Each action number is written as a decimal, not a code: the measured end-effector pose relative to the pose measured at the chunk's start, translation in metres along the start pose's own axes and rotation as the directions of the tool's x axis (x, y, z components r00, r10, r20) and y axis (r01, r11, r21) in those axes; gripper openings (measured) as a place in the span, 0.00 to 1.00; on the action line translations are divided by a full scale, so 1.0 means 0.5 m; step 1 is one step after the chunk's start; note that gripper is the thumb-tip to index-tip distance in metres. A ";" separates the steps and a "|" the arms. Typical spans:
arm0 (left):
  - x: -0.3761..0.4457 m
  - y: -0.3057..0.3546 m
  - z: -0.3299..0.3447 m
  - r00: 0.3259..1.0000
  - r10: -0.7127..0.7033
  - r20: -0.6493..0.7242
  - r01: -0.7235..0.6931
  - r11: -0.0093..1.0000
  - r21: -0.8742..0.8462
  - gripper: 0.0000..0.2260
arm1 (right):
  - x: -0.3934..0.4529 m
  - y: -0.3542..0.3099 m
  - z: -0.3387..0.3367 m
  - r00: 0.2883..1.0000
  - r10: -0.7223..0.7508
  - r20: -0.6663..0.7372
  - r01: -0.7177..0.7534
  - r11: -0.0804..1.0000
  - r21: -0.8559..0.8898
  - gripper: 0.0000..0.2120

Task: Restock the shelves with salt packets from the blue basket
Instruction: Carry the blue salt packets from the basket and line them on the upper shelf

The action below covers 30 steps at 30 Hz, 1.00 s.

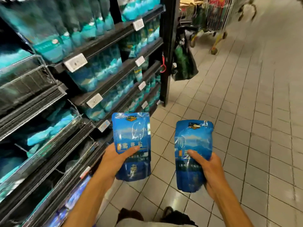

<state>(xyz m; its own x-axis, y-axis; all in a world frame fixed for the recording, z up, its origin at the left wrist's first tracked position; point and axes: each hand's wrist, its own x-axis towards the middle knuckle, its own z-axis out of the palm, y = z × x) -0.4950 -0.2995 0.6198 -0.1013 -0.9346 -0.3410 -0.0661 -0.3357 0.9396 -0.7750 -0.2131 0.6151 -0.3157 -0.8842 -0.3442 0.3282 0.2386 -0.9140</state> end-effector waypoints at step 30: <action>0.721 0.443 0.179 0.972 0.235 -0.026 -0.236 0.969 -0.068 0.20 | 0.794 -0.449 0.180 0.961 -0.199 0.192 0.195 0.980 0.040 0.17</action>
<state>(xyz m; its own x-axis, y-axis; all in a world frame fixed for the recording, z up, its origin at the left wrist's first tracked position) -0.6350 -0.7005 0.7024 -0.0886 -0.9900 -0.1102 0.0269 -0.1129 0.9932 -0.8936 -0.6540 0.7029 -0.1975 -0.9744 -0.1071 0.2954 0.0450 -0.9543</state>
